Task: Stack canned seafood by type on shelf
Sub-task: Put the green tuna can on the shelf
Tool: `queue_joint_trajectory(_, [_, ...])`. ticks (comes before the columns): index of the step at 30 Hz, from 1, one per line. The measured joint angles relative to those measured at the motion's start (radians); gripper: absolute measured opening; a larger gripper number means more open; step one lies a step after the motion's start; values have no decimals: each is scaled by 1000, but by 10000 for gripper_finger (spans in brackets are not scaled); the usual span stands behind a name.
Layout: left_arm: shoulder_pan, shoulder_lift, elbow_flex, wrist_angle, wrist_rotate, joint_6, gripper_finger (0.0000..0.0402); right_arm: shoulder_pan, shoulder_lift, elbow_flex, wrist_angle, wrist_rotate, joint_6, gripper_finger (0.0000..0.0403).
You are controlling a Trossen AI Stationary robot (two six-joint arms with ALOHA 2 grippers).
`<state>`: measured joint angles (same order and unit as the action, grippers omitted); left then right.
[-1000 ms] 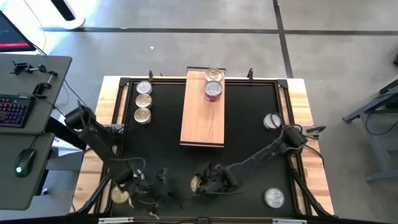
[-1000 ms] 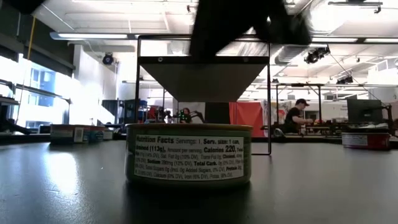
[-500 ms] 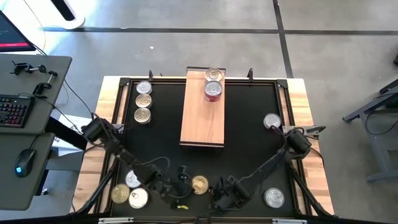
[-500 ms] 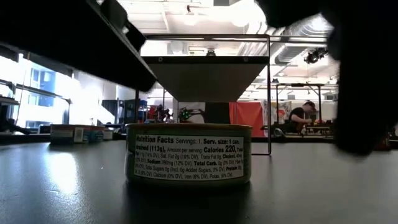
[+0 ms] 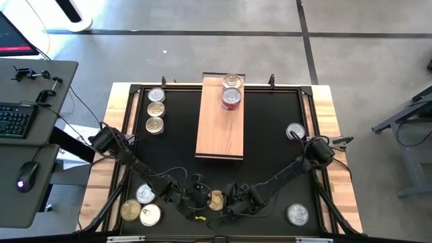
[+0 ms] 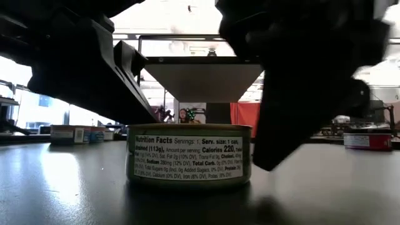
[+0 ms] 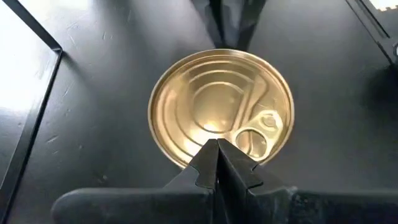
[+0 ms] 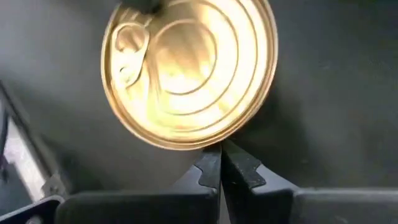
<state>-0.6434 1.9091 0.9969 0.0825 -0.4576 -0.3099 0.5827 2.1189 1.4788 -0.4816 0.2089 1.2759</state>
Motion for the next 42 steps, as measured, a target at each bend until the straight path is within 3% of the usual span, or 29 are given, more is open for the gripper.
queue_joint_trajectory(5, [-1,-1,-1,-9,0,-1,0,-17,0,18,-14,18,-24,0])
queue_joint_trajectory(16, [-13,4,-3,-44,5,-10,0,-18,-4,227,-128,55,-171,0])
queue_joint_trajectory(28, [-17,5,-5,-96,-6,-82,0,-25,-21,251,-118,96,-193,0])
queue_joint_trajectory(36, [-96,5,-4,-88,3,-181,0,30,-49,360,-322,124,-232,0])
queue_joint_trajectory(42, [-142,3,-4,-54,-88,-218,0,54,-49,333,-356,124,-165,0])
